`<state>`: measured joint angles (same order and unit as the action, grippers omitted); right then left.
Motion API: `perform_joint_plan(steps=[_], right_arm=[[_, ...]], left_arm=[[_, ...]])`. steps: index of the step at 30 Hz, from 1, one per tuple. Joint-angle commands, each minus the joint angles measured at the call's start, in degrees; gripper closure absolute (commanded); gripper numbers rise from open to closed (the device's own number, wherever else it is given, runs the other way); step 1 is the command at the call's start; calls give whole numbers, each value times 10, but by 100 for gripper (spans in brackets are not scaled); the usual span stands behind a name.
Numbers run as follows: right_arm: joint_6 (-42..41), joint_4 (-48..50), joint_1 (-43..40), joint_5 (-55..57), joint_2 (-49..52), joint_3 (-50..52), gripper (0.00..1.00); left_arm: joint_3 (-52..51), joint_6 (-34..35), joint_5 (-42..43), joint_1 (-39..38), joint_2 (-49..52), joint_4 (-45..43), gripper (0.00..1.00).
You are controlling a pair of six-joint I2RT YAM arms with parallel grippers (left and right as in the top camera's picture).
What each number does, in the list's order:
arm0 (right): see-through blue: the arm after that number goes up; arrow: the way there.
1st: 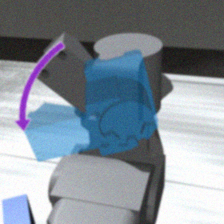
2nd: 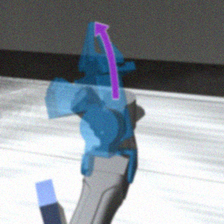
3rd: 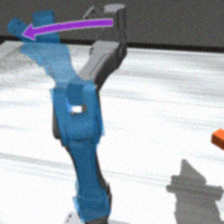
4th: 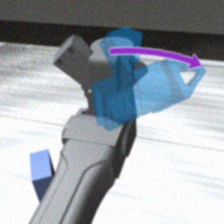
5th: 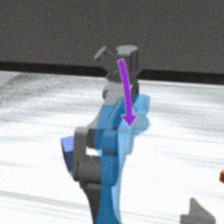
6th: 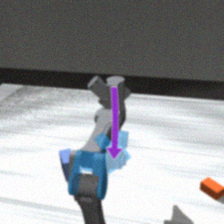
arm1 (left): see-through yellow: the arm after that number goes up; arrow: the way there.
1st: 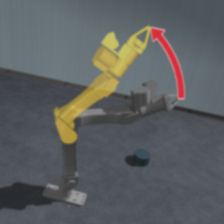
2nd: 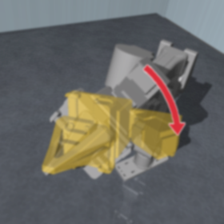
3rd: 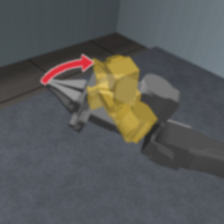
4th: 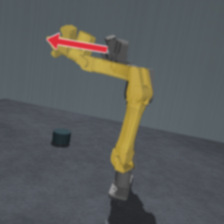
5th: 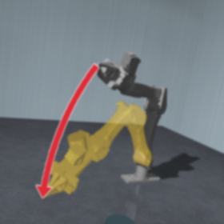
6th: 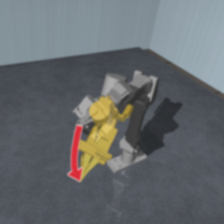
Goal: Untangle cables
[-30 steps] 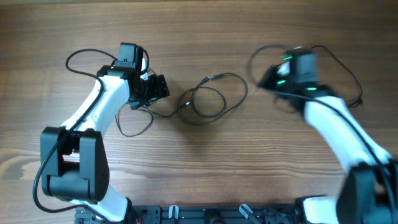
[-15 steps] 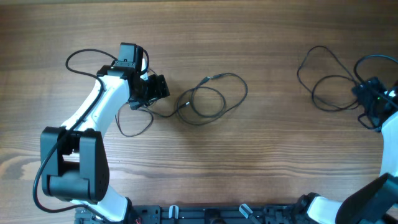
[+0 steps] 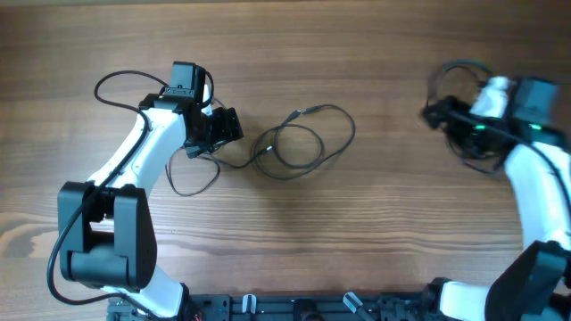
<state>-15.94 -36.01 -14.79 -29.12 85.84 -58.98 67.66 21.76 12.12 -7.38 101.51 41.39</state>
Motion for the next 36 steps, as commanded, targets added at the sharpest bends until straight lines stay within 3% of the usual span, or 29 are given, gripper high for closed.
perform_joint_plan(steps=[1,3,7,10,12,17,21,26,31,33,36], right_arm=[[2,-20,121,-28,22,5,10],[-61,-31,206,-29,46,14,10],[-171,-11,295,-29,96,26,15],[-278,21,340,-31,141,35,32],[-295,66,365,-54,167,35,35],[-389,148,386,-26,183,36,53],[-397,171,386,-26,183,36,68],[-398,128,388,16,183,36,69],[-410,141,388,29,183,36,84],[-410,139,388,39,183,36,95],[-370,155,388,36,183,36,96]], left_arm=[[-2,-3,9,1,-6,3,15],[-2,-3,8,1,-6,5,15],[-2,-3,8,1,-6,5,15],[-2,-3,8,1,-6,5,14],[-2,-3,9,1,-6,5,14],[-2,-3,9,1,-6,8,14],[-2,-3,9,1,-6,9,14],[-2,-3,9,1,-6,9,14],[-2,-3,9,1,-6,9,14],[-2,-3,9,1,-6,9,14],[-2,-3,9,1,-6,9,14]])
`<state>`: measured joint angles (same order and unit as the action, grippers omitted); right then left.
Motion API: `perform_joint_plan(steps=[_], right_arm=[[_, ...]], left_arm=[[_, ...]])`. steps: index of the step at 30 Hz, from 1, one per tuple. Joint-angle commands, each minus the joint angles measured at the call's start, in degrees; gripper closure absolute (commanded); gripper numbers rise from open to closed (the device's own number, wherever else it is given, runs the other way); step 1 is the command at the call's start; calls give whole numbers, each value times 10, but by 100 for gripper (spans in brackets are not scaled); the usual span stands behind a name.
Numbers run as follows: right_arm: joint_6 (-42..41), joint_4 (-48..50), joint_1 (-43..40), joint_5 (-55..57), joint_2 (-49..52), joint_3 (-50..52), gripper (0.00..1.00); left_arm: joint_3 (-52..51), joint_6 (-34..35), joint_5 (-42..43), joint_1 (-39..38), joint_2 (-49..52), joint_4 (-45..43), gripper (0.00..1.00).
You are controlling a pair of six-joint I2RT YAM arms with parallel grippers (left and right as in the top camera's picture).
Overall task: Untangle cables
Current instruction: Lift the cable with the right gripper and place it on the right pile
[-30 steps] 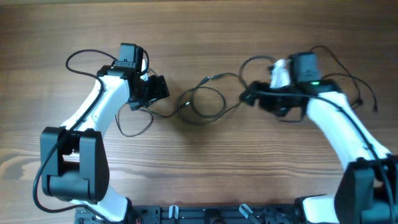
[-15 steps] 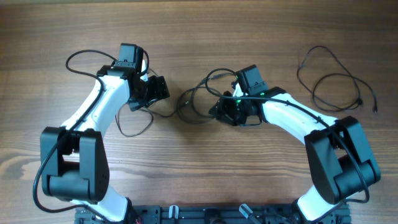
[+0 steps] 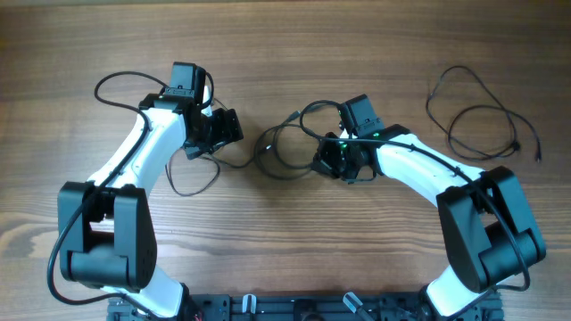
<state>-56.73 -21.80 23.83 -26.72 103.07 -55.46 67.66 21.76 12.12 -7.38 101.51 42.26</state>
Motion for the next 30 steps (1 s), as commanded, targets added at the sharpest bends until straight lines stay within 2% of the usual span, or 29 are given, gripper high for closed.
perform_joint_plan(steps=[1,5,8,10,15,19,22,25,30], right_arm=[[72,19,2,10,7,0,96],[180,-2,-7,11,-28,-46,96],[287,-65,-21,15,-97,-153,96],[315,-95,-25,27,-126,-221,96],[310,-77,-40,153,-203,-325,96],[309,-32,-72,238,-259,-333,96],[311,-31,-113,244,-269,-333,96],[311,-47,-174,244,-265,-333,96],[309,-17,-362,242,-260,-333,96]], left_arm=[[-2,-3,9,1,-6,0,14],[-2,-3,9,1,-6,1,12],[-2,-3,9,1,-6,1,13],[-2,-3,9,1,-6,1,13],[-2,-3,9,1,-6,1,12],[-2,-3,9,1,-6,1,12],[-2,-3,9,1,-6,0,12],[-2,-3,9,1,-6,1,12],[-2,-3,9,1,-6,5,12]])
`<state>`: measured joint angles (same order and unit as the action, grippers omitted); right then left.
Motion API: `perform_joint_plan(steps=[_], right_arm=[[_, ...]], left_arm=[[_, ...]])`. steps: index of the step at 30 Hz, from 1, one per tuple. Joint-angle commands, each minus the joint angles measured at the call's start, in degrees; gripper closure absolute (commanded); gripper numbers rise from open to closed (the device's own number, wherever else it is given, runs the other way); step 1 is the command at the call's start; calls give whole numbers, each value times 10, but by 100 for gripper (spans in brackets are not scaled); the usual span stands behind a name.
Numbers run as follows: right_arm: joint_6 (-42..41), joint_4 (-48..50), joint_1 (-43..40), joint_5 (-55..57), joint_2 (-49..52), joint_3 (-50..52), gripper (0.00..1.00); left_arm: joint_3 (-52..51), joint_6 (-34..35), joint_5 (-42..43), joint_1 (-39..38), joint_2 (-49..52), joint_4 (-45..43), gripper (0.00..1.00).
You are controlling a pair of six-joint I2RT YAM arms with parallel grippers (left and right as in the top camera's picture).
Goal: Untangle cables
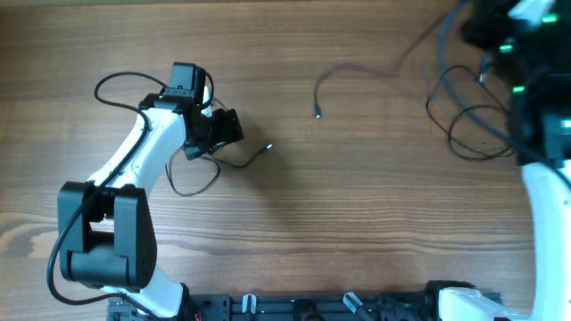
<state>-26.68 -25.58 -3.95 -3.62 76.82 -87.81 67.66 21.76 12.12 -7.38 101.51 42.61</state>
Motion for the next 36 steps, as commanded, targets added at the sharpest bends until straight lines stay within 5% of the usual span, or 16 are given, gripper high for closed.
perform_joint_plan(steps=[1,5,8,12,17,23,25,27,29,36], right_arm=[[-16,33,-134,12,3,-10,96],[-125,45,-271,-59,3,-10,96],[-119,47,-323,-78,9,-10,96],[-44,-7,-315,-93,28,-10,96],[77,-199,-285,-202,122,-9,95],[132,-325,-237,-225,263,-9,94],[130,-338,-230,-223,293,-9,74],[130,-348,-228,-223,312,-7,29],[131,-356,-228,-223,316,-7,1],[165,-371,-208,-234,316,-7,0]], left_arm=[[-2,-3,9,1,-6,2,12],[-2,-3,9,1,-6,1,12],[-2,-3,9,1,-6,1,12],[-2,-3,9,1,-6,1,12],[-2,-3,9,1,-6,1,12],[-2,-3,9,1,-6,1,12],[-2,-3,9,1,-6,1,12],[-2,-3,9,1,-6,1,12],[-2,-3,9,1,-6,1,12],[-2,-3,9,1,-6,-1,9]])
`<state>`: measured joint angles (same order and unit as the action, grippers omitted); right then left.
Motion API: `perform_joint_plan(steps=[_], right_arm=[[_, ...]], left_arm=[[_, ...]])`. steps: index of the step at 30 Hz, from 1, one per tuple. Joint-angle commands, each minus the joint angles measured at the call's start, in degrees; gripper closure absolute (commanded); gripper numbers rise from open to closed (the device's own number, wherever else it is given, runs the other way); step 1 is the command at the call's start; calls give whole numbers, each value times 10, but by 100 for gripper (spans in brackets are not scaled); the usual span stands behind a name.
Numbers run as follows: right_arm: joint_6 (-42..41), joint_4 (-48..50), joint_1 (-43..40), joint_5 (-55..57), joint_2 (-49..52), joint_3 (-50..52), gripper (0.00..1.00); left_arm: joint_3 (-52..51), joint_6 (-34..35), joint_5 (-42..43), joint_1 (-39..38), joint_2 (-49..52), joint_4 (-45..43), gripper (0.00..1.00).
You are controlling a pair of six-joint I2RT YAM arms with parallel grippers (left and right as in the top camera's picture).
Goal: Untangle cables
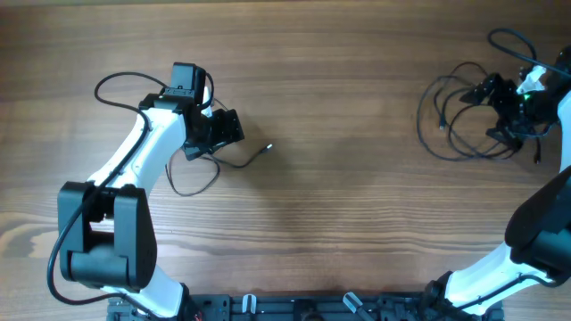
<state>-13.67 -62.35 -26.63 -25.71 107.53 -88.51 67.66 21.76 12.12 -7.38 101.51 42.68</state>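
Note:
Only the overhead view is given. A thin black cable [192, 183] lies at the left, with one loop behind the left arm and its free plug end [268, 147] pointing right. My left gripper [227, 127] sits low on this cable and looks shut on it. At the far right, several loops of black cable [459, 125] lie in a loose pile. My right gripper [493, 109] is at the right side of that pile. Its fingers look spread apart, with strands running between and under them.
The wooden table [357, 205] carries nothing else between the two cable groups. The right arm comes in from the right edge of the frame. The arm bases stand along the front edge.
The right arm was high at the back right corner, trailing a cable across the table. It is now down at the right pile, and that cable lies gathered there. The left arm has not moved.
At first a looped cable lay tangled with the left cable in the middle, while my right gripper was at the far right. Then the right gripper was on those loops. Later it trailed that cable at the back right. Now both cables lie apart.

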Motion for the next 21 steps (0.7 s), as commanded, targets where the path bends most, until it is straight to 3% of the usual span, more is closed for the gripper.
perform_joint_plan(steps=[1,5,9,14,16,18,21], right_arm=[[46,-5,32,-14,9,0,1],[75,-7,96,-14,9,0,1],[106,-8,201,-14,9,0,2],[103,16,365,-13,9,0,2],[86,29,403,0,9,0,2],[38,46,449,41,9,0,2],[13,52,483,53,9,0,2]], left_arm=[[-2,-3,9,1,-6,-2,9],[-2,-6,8,1,-6,-2,10],[-2,-20,-51,5,-17,1,13],[-2,-6,-113,72,-69,14,12],[-2,20,-111,101,-71,21,11],[-2,27,-51,127,-68,18,7],[-2,-15,4,126,-60,-8,8]])
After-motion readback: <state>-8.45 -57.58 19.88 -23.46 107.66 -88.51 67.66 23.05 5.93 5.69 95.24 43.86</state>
